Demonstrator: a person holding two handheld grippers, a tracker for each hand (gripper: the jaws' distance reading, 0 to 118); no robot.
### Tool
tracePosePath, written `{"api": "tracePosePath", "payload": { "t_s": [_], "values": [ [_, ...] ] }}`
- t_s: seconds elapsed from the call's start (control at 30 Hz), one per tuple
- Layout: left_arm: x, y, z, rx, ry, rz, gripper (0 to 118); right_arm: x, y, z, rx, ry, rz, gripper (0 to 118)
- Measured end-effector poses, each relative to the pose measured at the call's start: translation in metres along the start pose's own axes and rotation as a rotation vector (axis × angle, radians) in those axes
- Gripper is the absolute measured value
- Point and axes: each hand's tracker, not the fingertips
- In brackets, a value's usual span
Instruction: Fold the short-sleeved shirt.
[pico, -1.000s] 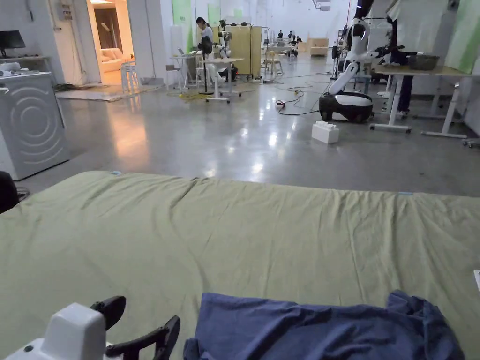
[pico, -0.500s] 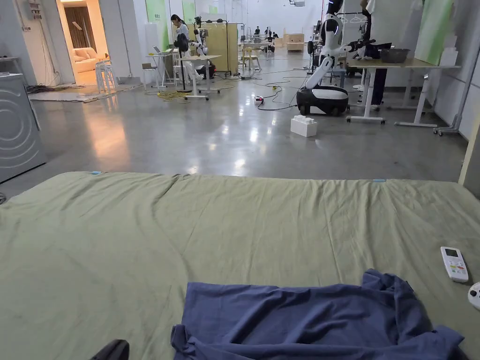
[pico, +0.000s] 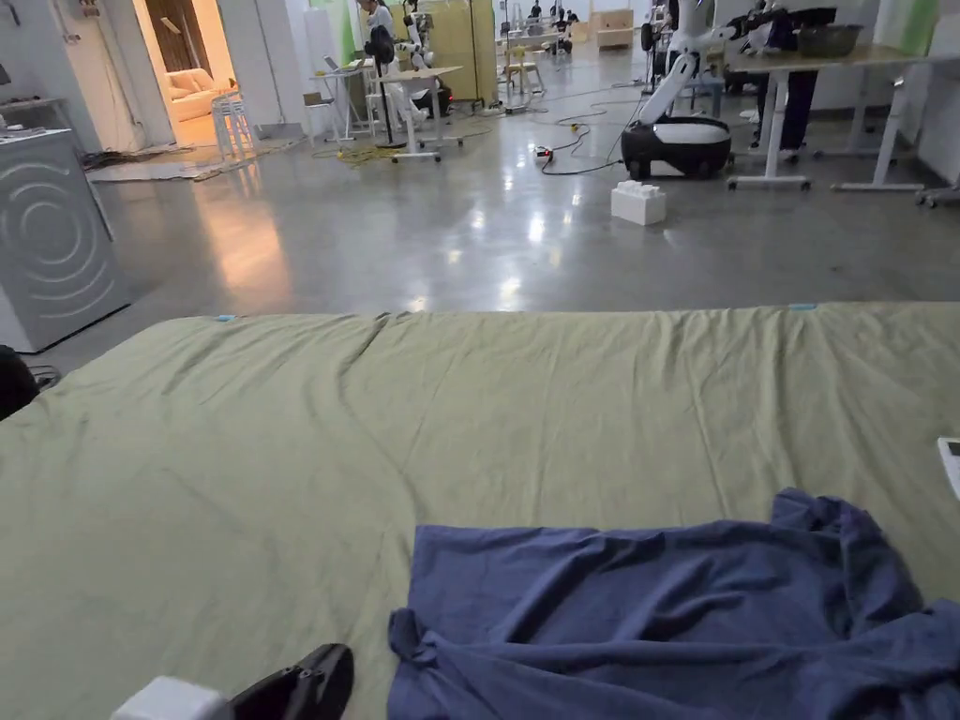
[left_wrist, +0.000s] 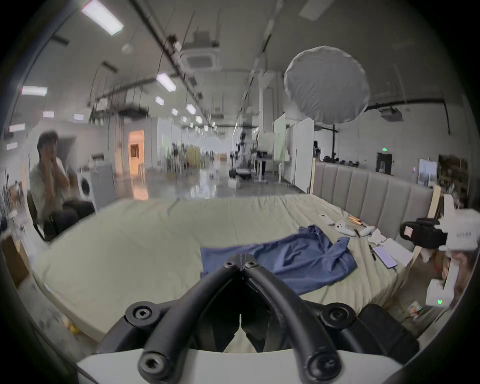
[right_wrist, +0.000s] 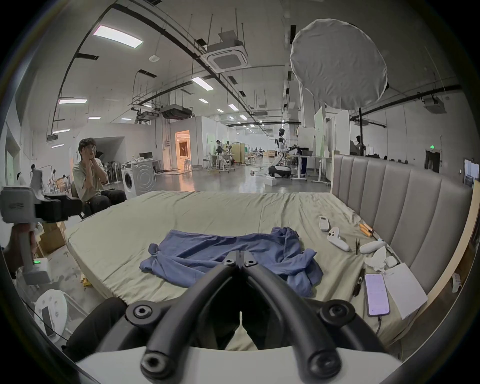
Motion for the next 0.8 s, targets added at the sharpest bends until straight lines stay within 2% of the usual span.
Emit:
{"api": "tracePosePath", "payload": {
  "t_s": [0.03, 0.07, 0.1, 0.2, 0.27, 0.33, 0.43, 0.47, 0.5, 0.53, 0.6, 0.7, 0.8],
  "values": [
    [-0.009, -0.003, -0.019, -0.039, -0.005, 0.036, 25, 0.002, -0.003, -0.001, -0.012, 0.003, -0.009, 0],
    [-0.020, -0.011, -0.041, -0.128, -0.007, 0.090, 48, 0.004, -0.006, -0.002, -0.020, 0.002, -0.015, 0],
    [-0.029, -0.018, -0.059, -0.163, 0.005, 0.136, 48, 0.003, -0.009, -0.001, -0.028, 0.002, -0.020, 0],
    [-0.058, -0.041, -0.128, -0.333, -0.051, 0.234, 80, 0.009, -0.020, -0.003, -0.068, 0.004, -0.050, 0],
    [-0.069, -0.066, -0.173, -0.483, -0.103, 0.388, 80, 0.010, -0.028, -0.005, -0.110, 0.010, -0.089, 0],
    [-0.075, -0.080, -0.208, -0.499, 0.023, 0.351, 80, 0.017, -0.036, -0.007, -0.165, 0.019, -0.148, 0],
    [-0.078, -0.097, -0.247, -0.508, 0.034, 0.316, 74, 0.021, -0.043, -0.002, -0.187, -0.001, -0.144, 0],
    [-0.079, -0.099, -0.254, -0.518, 0.025, 0.321, 63, 0.023, -0.046, -0.001, -0.198, -0.012, -0.140, 0],
    [-0.079, -0.102, -0.260, -0.526, 0.010, 0.330, 36, 0.024, -0.048, 0.000, -0.209, -0.023, -0.138, 0],
    [-0.078, -0.106, -0.265, -0.540, 0.016, 0.338, 19, 0.026, -0.052, 0.001, -0.225, -0.038, -0.147, 0],
    [-0.071, -0.111, -0.270, -0.585, 0.082, 0.343, 16, 0.030, -0.057, 0.000, -0.250, -0.052, -0.171, 0],
    [-0.052, -0.115, -0.276, -0.597, 0.080, 0.157, 13, 0.031, -0.063, 0.002, -0.247, -0.069, -0.189, 0],
    [-0.046, -0.115, -0.284, -0.619, 0.087, 0.143, 13, 0.033, -0.066, -0.001, -0.249, -0.082, -0.199, 2]
  ]
}}
